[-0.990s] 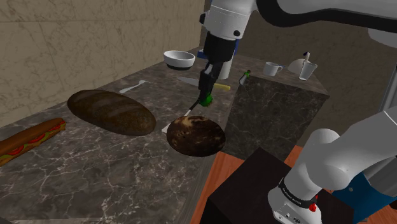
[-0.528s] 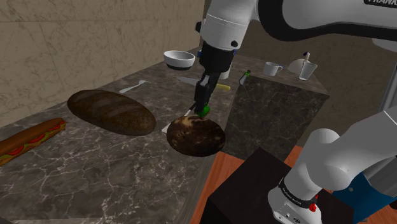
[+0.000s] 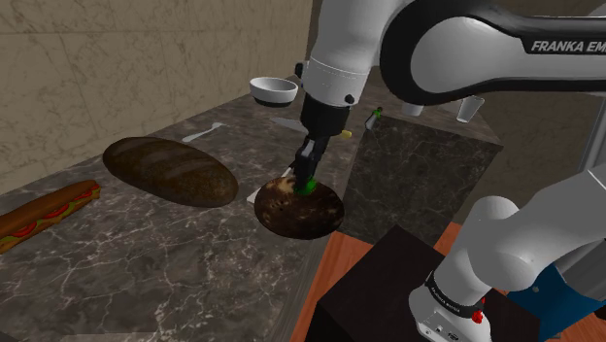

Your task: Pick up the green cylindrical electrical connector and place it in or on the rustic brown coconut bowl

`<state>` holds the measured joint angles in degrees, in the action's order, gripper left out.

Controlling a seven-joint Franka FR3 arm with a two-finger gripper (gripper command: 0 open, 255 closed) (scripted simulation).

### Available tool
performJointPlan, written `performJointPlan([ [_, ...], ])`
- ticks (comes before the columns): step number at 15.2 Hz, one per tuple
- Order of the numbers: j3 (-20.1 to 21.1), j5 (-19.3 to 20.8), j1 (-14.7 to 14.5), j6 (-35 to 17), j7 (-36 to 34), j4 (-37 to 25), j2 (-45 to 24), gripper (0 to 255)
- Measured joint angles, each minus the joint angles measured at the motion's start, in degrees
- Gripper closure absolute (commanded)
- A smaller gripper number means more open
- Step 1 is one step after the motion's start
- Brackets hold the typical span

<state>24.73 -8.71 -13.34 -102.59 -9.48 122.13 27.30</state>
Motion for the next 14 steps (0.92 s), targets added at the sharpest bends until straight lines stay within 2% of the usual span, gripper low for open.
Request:
performJointPlan([
  [4, 0.3, -0.36, -0.23, -3.14, 0.1, 3.52, 0.39, 255],
  [10, 0.39, -0.44, -0.28, -3.88, 0.11, 4.29, 0.44, 255],
  [11, 0.39, -0.44, -0.28, -3.89, 0.11, 4.3, 0.44, 0],
  [14, 0.39, -0.44, -0.28, -3.9, 0.11, 4.3, 0.44, 0],
])
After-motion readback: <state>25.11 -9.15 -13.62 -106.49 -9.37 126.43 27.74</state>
